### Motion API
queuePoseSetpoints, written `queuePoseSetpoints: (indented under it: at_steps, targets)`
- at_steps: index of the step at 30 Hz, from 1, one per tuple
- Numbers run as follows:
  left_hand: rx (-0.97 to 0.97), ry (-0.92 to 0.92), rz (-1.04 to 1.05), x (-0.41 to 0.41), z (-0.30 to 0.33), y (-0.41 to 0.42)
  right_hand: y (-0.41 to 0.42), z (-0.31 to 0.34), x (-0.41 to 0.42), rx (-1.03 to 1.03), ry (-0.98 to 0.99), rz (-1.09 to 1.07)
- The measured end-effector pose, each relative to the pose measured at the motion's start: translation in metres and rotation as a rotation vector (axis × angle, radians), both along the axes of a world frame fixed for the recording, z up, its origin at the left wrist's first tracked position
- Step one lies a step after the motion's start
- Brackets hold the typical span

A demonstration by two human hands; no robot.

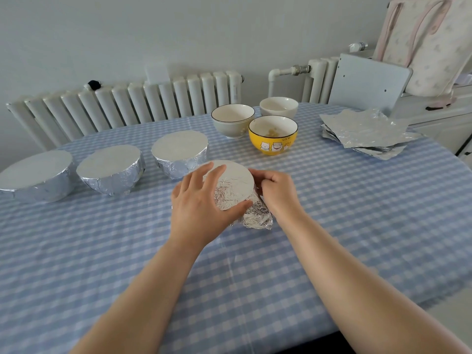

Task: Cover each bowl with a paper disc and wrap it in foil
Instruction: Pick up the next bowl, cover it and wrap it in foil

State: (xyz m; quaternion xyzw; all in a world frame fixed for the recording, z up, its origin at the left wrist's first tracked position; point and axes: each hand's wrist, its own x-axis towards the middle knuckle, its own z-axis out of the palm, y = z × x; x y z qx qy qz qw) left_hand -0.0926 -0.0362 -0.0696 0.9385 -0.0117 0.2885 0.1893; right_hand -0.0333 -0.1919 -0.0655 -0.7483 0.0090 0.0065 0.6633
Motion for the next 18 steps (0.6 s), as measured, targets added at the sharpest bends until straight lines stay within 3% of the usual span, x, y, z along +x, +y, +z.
queuePoseSetpoints:
  at_steps: [6, 10, 18]
  targets:
    - [-0.018, 0.062, 0.016, -0.002, 0.002, -0.002, -0.003, -0.001, -0.007, 0.011, 0.036, 0.062]
    - [-0.004, 0.259, 0.048, -0.005, 0.013, -0.005, -0.001, 0.0, -0.021, -0.126, -0.13, 0.107]
    - [-0.074, 0.487, 0.002, -0.014, 0.036, 0.008, -0.006, -0.004, -0.008, -0.201, -0.176, 0.18]
